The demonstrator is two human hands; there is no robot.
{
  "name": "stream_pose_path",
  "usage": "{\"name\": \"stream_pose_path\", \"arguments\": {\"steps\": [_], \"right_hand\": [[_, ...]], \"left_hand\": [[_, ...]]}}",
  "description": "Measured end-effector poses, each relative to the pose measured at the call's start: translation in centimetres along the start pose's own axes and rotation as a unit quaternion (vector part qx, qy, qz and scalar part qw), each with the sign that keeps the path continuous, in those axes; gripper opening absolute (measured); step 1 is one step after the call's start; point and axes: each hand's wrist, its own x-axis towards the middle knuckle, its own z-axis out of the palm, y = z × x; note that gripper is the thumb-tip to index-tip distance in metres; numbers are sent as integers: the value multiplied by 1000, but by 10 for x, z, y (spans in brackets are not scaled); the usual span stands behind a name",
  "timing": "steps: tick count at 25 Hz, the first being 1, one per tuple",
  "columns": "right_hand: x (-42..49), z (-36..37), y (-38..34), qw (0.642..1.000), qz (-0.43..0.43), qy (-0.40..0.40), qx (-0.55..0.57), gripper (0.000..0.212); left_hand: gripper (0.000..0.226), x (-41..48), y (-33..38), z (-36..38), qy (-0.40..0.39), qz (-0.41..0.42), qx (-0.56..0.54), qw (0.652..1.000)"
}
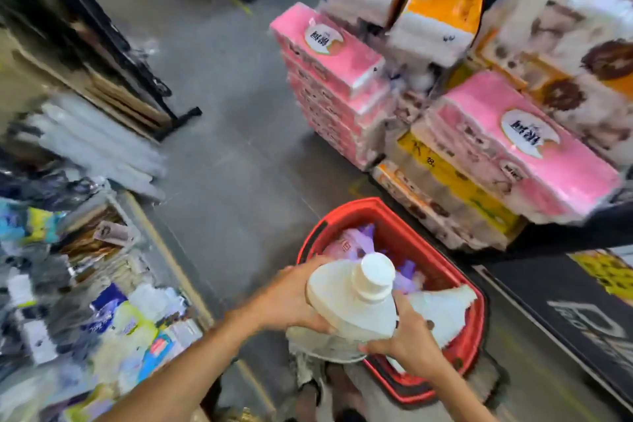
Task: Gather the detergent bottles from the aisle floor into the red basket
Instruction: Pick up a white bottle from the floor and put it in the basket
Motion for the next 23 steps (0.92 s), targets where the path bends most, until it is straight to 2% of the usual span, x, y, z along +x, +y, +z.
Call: {"name": "stream_pose_path", "arguments": {"steps": [4,7,10,13,16,17,18,20,21,23], "right_hand": [[49,20,82,991,92,71,61,90],[97,27,134,980,144,112,85,87],[143,33,174,972,185,117,82,88],[180,44,207,967,205,118,98,91],[208,57,219,960,221,102,135,72],[215,61,217,958,225,101,145,65],[220,68,213,954,235,112,152,58],[231,78,209,951,270,134,74,46],[234,80,207,949,289,129,20,41],[235,80,195,953,289,79,-35,35]], "left_hand": [[91,108,-52,32,-81,22,7,996],[93,181,-100,62,-107,27,-9,994],[95,228,-142,80,-92,11,-22,995],[85,264,-169,91,-83,-29,-36,995],[81,292,-185,90,-81,-65,-29,994],[82,300,-190,90,-59,-79,-1,995],[78,305,-198,90,-24,-89,29,995],[45,310,-211,92,36,-118,33,992],[29,307,-211,94,39,-133,39,990],[21,293,-201,98,12,-114,104,988]]}}
